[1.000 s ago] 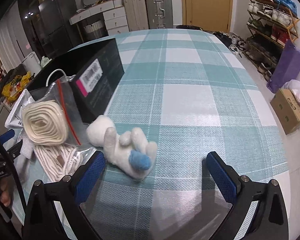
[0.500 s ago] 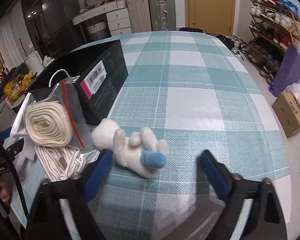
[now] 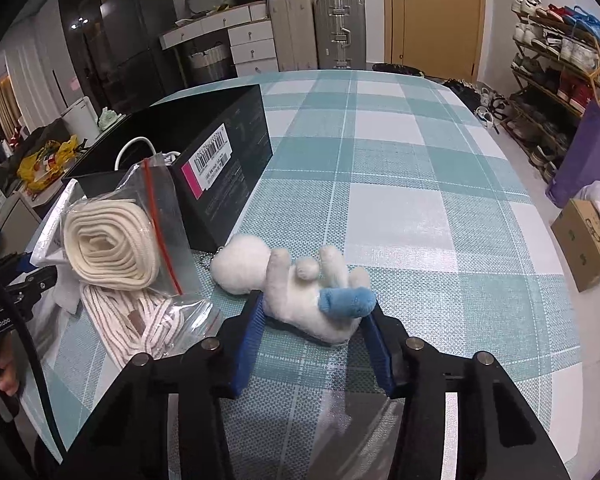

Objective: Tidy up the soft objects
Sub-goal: 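Grasp the white plush toy with the right gripper while the left grasps the red-white packet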

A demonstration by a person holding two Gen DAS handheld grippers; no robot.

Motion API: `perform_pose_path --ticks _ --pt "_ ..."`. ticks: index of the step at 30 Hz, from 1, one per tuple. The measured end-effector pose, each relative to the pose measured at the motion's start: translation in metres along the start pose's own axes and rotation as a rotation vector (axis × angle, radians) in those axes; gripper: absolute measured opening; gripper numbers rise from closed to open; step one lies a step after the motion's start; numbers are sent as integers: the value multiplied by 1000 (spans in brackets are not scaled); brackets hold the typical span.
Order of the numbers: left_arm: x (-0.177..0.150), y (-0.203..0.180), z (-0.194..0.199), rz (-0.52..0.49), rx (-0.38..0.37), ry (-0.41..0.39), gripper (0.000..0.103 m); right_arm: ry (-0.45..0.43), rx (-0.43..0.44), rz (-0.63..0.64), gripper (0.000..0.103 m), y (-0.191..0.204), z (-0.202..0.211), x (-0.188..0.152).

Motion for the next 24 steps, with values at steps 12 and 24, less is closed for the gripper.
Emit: perform_pose_path --ticks 12,24 --pt "-6 4 8 13 -27 -3 43 -40 9 6 44 -3 12 4" --pt "-6 21 13 74 -18 7 86 -49 16 7 44 -5 16 4"
Point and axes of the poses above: each gripper's, at about its wrist camera, not at the fingertips, and z roughly against the way its jaws point, y to its left, x to its top, the point moved 9 cm from there along -z, roughly the way its jaws point, and after that the axes turned 3 degrees about z, right-handed, at the moved point
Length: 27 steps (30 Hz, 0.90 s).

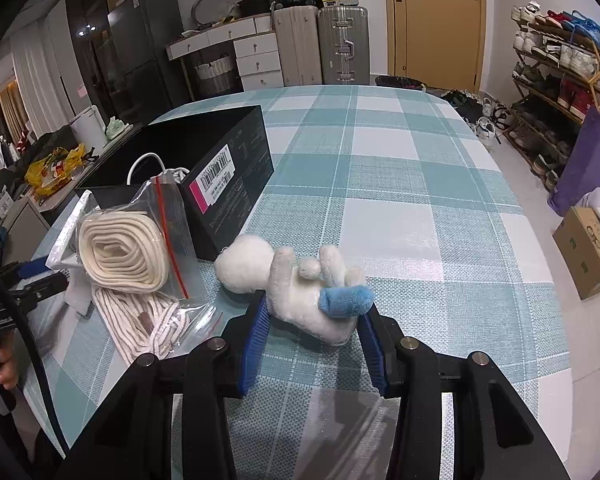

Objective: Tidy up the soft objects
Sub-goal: 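Grasp the white plush toy with the right gripper while the left grasps the red-white packet, then lift and carry the plush toy and red-white packet over the black box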

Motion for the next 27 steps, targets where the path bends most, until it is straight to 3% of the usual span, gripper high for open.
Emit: perform_pose_path --ticks 5,11,14,16,21,27 --pt "11 6 -8 47 11 0 89 -1 4 6 44 2 1 -1" --pt "14 0 -27 19 15 42 89 -4 2 1 44 1 0 0" --pt "11 -6 -29 -10 17 44 80 -6 2 0 44 1 1 0" --pt "10 -9 -25 -23 14 32 67 -7 3 -1 44 0 2 1" --pt "7 -10 -18 -51 16 23 60 -15 4 2 44 1 4 2" --pt "8 -11 -5 -48 3 -9 60 -45 10 14 44 6 12 8"
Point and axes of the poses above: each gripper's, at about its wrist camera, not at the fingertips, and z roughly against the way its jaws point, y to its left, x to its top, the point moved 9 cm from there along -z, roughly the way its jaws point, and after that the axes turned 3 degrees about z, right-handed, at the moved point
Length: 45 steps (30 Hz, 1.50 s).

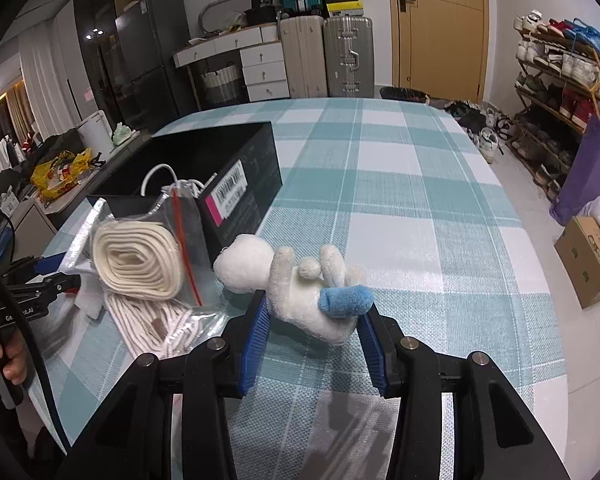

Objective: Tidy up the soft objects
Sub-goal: 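Lift and carry the plush toy and red-white packet over the black box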

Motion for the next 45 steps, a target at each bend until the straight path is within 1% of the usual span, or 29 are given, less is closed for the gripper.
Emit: perform_pose_path --ticks 7,12,18,24,33,45 --pt "12 3 19 10 7 -54 60 -47 -15 -11 44 -2 14 9" --pt "30 4 34 12 9 -118 60 -95 -16 -19 44 -2 27 18" --pt "53 -2 48 -1 -12 -183 60 -146 -12 -15 44 5 41 31" --pt "72 -12 55 -24 -28 -223 60 -184 -13 4 44 19 50 47" --pt "94 -31 50 -57 -47 -247 60 -191 -10 51 44 43 46 68" --pt "113 -50 32 -86 -59 -243 60 -178 -23 77 44 61 26 91"
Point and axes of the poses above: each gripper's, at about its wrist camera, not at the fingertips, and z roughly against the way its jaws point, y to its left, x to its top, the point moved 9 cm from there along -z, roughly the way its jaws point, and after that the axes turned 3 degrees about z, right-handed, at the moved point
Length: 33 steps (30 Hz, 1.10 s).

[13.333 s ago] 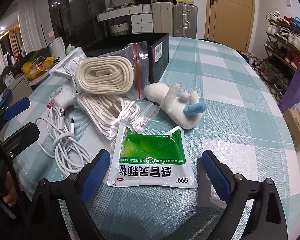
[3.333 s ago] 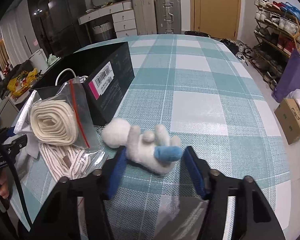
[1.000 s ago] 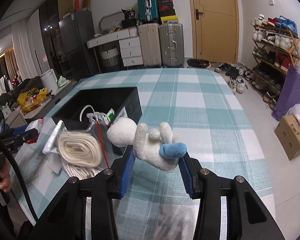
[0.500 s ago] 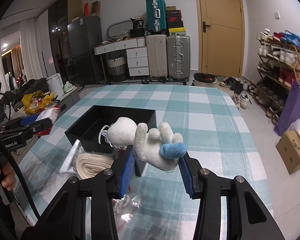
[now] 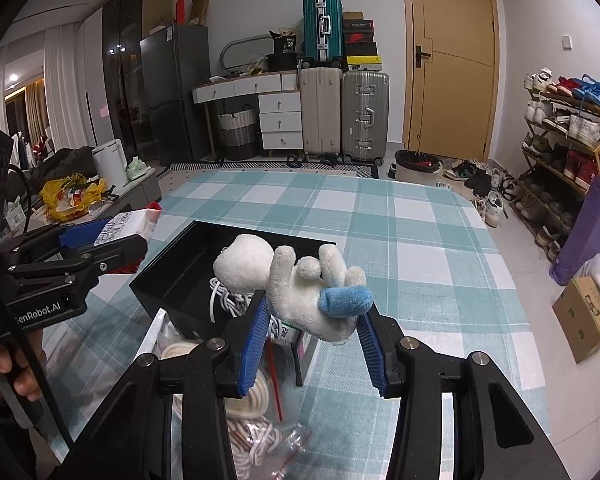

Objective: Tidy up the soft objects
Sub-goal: 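Lift and carry the plush toy and red-white packet over the black box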

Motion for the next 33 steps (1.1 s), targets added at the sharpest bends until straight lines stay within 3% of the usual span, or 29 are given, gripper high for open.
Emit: perform_pose_path --ticks 33 --pt "-7 -11 -69 -32 0 75 60 85 0 161 44 22 -72 14"
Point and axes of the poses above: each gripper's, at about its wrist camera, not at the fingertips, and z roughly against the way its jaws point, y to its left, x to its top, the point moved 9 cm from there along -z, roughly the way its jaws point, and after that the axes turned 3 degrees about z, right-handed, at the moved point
